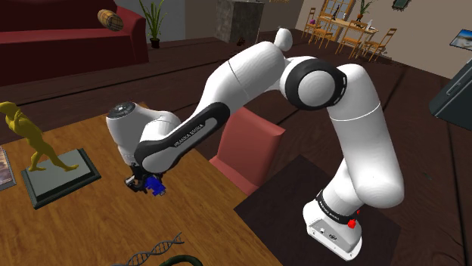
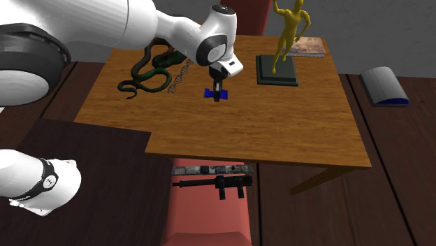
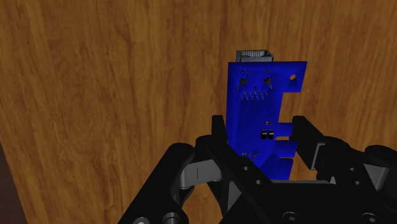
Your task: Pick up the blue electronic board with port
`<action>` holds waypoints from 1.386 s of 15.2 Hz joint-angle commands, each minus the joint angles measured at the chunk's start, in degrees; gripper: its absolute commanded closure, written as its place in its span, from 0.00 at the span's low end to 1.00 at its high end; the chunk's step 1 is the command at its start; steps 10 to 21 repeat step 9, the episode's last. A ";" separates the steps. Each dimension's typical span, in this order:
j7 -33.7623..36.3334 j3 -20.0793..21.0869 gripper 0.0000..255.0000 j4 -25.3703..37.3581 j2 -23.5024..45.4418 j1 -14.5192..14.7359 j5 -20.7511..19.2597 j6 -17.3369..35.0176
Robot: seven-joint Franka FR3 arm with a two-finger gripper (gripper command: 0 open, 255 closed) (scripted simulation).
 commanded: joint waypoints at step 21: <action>-0.88 1.37 1.00 -0.20 -4.17 -0.88 1.67 -3.87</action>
